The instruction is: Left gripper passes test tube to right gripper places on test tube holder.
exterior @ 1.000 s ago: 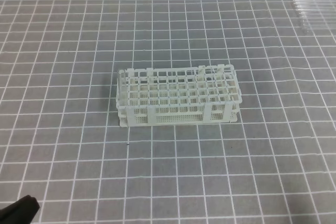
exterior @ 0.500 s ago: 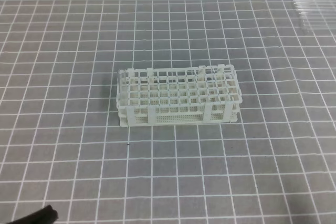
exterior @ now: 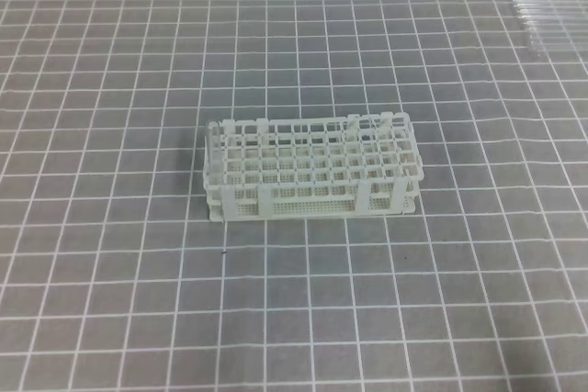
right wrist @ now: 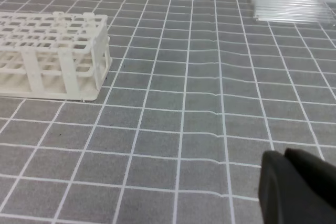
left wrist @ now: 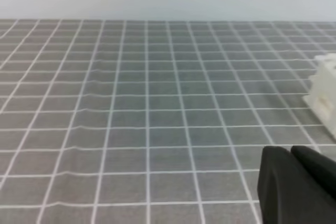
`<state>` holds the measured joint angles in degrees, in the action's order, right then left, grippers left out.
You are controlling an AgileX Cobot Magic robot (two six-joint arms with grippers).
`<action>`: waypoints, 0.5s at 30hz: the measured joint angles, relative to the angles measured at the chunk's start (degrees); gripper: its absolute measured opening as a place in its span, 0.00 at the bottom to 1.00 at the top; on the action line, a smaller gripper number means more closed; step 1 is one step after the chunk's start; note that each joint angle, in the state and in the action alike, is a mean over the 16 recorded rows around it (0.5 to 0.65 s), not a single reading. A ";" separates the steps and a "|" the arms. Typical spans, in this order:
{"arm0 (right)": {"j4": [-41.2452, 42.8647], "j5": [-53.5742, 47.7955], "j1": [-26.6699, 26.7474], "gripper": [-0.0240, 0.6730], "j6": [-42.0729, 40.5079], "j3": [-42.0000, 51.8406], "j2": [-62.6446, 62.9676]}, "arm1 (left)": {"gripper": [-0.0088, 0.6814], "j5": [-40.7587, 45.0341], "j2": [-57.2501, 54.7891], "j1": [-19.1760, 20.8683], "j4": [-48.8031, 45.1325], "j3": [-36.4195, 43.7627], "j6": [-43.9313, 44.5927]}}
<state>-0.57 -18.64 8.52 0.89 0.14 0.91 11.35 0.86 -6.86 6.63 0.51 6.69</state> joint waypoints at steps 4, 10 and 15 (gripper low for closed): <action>0.00 0.03 0.00 0.02 0.00 0.00 0.00 | 0.01 2.05 0.36 3.72 -0.46 -0.04 -0.64; 0.00 0.06 0.00 0.02 0.00 0.00 0.00 | 0.01 4.72 0.26 5.06 -0.94 -0.08 -0.67; 0.00 0.08 0.00 0.02 0.00 0.00 -0.03 | 0.01 6.57 -0.24 5.07 -0.97 -0.25 -0.56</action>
<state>-0.57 -18.56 8.52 0.89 0.14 0.89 17.92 0.62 -1.79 5.66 0.26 6.13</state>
